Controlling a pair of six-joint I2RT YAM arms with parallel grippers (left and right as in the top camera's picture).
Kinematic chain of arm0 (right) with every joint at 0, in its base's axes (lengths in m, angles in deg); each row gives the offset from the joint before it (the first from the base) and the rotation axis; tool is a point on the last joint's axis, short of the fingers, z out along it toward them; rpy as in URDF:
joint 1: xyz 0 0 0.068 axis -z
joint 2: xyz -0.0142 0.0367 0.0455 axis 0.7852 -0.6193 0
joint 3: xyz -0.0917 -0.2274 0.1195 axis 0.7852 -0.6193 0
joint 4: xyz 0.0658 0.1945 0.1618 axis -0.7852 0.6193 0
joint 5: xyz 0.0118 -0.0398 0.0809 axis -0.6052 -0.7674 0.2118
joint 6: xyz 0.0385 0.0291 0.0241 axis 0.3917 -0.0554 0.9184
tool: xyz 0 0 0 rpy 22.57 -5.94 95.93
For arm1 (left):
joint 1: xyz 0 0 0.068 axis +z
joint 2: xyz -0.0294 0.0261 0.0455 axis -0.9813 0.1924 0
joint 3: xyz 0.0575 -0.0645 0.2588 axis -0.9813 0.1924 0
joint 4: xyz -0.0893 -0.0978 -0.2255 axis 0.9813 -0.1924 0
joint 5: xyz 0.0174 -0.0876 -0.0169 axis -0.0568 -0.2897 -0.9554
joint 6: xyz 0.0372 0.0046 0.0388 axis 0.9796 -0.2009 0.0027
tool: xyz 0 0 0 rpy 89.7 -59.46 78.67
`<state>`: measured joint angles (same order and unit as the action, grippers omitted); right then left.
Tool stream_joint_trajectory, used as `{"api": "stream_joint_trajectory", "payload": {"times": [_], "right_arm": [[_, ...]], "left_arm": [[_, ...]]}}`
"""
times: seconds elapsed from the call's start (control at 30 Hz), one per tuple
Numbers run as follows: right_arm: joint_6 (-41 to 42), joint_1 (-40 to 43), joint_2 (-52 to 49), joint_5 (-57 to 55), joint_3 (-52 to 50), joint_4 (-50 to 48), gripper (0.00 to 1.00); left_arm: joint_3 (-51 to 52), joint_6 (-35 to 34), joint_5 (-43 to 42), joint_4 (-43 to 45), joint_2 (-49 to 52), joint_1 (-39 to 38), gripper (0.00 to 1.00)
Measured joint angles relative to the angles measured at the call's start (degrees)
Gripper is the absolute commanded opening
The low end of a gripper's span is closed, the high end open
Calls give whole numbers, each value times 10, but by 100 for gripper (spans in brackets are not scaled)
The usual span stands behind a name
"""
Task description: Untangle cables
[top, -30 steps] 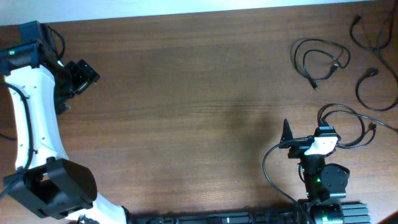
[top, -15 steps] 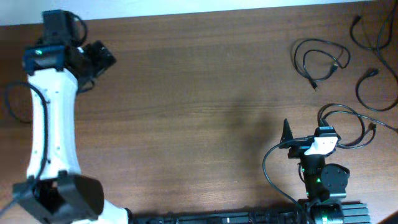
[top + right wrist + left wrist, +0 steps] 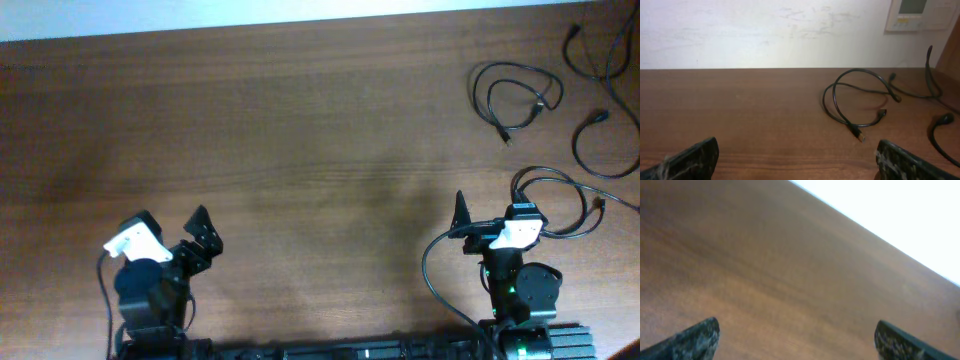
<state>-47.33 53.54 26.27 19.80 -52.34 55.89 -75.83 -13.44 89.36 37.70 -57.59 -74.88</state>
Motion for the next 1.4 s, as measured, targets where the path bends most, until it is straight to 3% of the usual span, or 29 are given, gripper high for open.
{"api": "stream_joint_trajectory", "payload": {"times": [0.1,0.2,0.4,0.63,1.4], "right_arm": [[0,0,0,0,0,0,99],[0,0,0,0,0,0,99],[0,0,0,0,0,0,99],[0,0,0,0,0,0,99],[0,0,0,0,0,0,99]], "left_arm": [[118,2,-40,110,-88,0,99],[149,45,-52,125,-156,0,99],[206,123,-24,279,-202,-3,99],[231,265,-18,244,-203,-44,99],[231,279,-18,244,-203,-49,99]]}}
